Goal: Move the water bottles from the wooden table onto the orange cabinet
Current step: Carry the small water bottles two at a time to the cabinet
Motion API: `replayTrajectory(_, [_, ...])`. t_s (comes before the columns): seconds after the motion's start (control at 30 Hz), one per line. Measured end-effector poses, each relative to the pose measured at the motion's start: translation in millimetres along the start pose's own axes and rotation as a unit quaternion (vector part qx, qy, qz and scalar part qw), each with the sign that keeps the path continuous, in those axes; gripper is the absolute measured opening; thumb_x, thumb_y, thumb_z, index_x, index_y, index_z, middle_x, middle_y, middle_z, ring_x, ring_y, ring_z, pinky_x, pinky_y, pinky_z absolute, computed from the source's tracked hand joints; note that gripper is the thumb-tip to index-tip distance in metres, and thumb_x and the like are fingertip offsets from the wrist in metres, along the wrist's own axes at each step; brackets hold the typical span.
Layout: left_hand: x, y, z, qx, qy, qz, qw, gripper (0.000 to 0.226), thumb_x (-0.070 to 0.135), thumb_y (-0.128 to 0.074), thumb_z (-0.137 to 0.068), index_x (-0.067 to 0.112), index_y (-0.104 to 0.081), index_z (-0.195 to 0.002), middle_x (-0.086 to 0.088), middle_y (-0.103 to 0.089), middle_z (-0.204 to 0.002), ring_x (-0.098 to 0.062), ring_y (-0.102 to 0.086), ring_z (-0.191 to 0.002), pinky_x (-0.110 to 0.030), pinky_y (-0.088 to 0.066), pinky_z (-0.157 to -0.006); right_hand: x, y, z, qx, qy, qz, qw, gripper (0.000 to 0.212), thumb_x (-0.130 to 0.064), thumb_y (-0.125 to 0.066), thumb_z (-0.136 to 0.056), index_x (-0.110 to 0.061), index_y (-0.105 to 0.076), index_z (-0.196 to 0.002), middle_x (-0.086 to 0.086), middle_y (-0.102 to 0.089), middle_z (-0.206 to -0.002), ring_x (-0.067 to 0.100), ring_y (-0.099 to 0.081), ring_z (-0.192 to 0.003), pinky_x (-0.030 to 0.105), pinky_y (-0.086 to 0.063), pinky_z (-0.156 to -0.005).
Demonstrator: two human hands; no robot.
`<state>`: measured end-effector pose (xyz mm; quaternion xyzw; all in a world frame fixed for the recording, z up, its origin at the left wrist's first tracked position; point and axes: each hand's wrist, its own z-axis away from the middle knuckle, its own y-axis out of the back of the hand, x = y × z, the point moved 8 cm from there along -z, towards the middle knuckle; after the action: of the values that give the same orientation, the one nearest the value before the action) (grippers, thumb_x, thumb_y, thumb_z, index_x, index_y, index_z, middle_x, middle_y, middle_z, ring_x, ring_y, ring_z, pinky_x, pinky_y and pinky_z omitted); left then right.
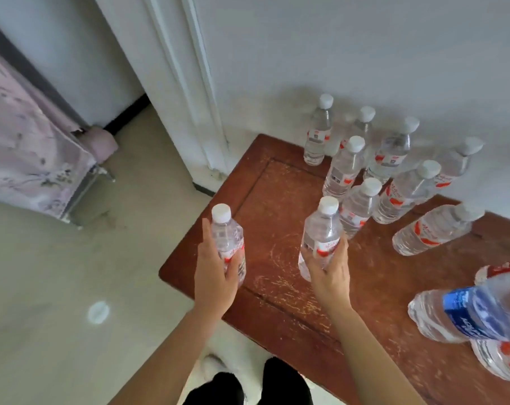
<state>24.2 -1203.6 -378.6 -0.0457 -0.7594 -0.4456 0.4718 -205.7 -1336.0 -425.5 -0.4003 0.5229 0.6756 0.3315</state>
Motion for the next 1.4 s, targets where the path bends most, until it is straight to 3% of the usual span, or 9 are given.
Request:
replayTrajectory(0.1, [-7.1,72.6,12.1,0.056,0.007,-0.069,0.996,0.084,0.036,-0.057,-0.097,0.040,0.002,-0.157,-0.016,-0.052,-0.128,-0.025,-0.056,-0.112,-0.035,-0.050,-0.090,-52.3,-44.7,8.9,-0.062,0.052,0.017,0.997,0.080,-0.043,-0.066,-0.096,-0.035,-0.016,-0.158,-0.001,-0.035,-0.160,0.027,-0.045,-0.139,0.047,-0.041,-0.108])
replayTrajectory(0.17, [-16.8,138.2,22.0,0.123,0.023,-0.111,0.986,0.081,0.039,-0.054,-0.097,0.045,0.002,-0.156,-0.015,-0.053,-0.123,-0.030,-0.056,-0.107,-0.046,-0.054,-0.081,-105.6,-85.5,26.6,-0.114,0.111,0.022,0.987,0.080,-0.045,-0.065,-0.095,-0.036,-0.017,-0.158,-0.001,-0.037,-0.157,0.027,-0.050,-0.135,0.047,-0.046,-0.106])
replayTrajectory(0.37, [-39.4,321.6,104.4,0.278,0.067,-0.242,0.927,0.087,0.021,-0.066,-0.094,0.038,-0.010,-0.157,-0.019,-0.054,-0.123,-0.037,-0.056,-0.102,-0.049,-0.054,-0.073,-250.9,-184.1,138.7,-0.209,0.331,-0.019,0.920,0.076,-0.038,-0.070,-0.094,-0.034,-0.026,-0.156,0.001,-0.045,-0.144,0.018,-0.050,-0.121,0.033,-0.043,-0.090])
replayTrajectory(0.53, [-63.7,482.7,263.1,0.386,0.146,-0.368,0.833,0.091,0.013,-0.077,-0.083,0.033,-0.025,-0.154,-0.023,-0.058,-0.118,-0.040,-0.062,-0.094,-0.051,-0.055,-0.075,-329.8,-265.0,311.9,-0.271,0.487,-0.041,0.829,0.075,-0.034,-0.071,-0.094,-0.029,-0.029,-0.156,0.008,-0.052,-0.132,0.026,-0.054,-0.112,0.039,-0.048,-0.088])
replayTrajectory(0.73, [-92.4,644.2,511.3,0.477,0.286,-0.473,0.684,0.088,0.005,-0.078,-0.080,0.032,-0.035,-0.152,-0.024,-0.055,-0.121,-0.042,-0.059,-0.100,-0.055,-0.048,-0.084,-383.3,-344.7,589.7,-0.328,0.640,-0.079,0.690,0.067,-0.029,-0.067,-0.095,-0.026,-0.037,-0.154,0.013,-0.053,-0.135,0.032,-0.049,-0.124,0.060,-0.048,-0.100])
replayTrajectory(0.97, [-122.3,716.2,729.5,0.523,0.389,-0.505,0.565,0.090,-0.002,-0.076,-0.078,0.031,-0.035,-0.151,-0.025,-0.054,-0.120,-0.042,-0.055,-0.103,-0.057,-0.046,-0.085,-380.5,-392.5,847.5,-0.405,0.705,-0.099,0.574,0.090,-0.002,-0.086,-0.071,-0.029,-0.045,-0.147,0.012,-0.053,-0.131,0.026,-0.046,-0.121,0.068,-0.042,-0.102])
replayTrajectory(1.17, [-179.3,759.3,833.2,0.551,0.450,-0.468,0.524,0.088,-0.001,-0.078,-0.078,0.025,-0.035,-0.151,-0.028,-0.054,-0.128,-0.047,-0.058,-0.106,-0.060,-0.048,-0.085,-362.4,-455.5,1004.0,-0.436,0.752,-0.110,0.482,0.099,-0.001,-0.087,-0.064,-0.034,-0.044,-0.147,0.010,-0.053,-0.130,0.028,-0.049,-0.118,0.066,-0.037,-0.110])
replayTrajectory(1.3, [-222.8,818.7,877.3,0.567,0.454,-0.491,0.481,0.083,-0.002,-0.081,-0.075,0.020,-0.042,-0.144,-0.027,-0.056,-0.130,-0.047,-0.059,-0.108,-0.059,-0.050,-0.085,-371.6,-518.9,1094.6,-0.458,0.752,-0.122,0.458,0.100,-0.003,-0.090,-0.064,-0.034,-0.043,-0.147,0.011,-0.052,-0.129,0.035,-0.055,-0.117,0.067,-0.038,-0.109])
replayTrajectory(1.4, [-277.7,891.1,900.8,0.555,0.465,-0.508,0.467,0.078,-0.003,-0.081,-0.075,0.019,-0.046,-0.140,-0.026,-0.057,-0.127,-0.046,-0.059,-0.111,-0.058,-0.051,-0.082,-393.3,-584.7,1169.0,-0.453,0.754,-0.155,0.450,0.095,-0.002,-0.091,-0.060,-0.027,-0.053,-0.144,0.015,-0.056,-0.125,0.031,-0.046,-0.111,0.067,-0.048,-0.096])
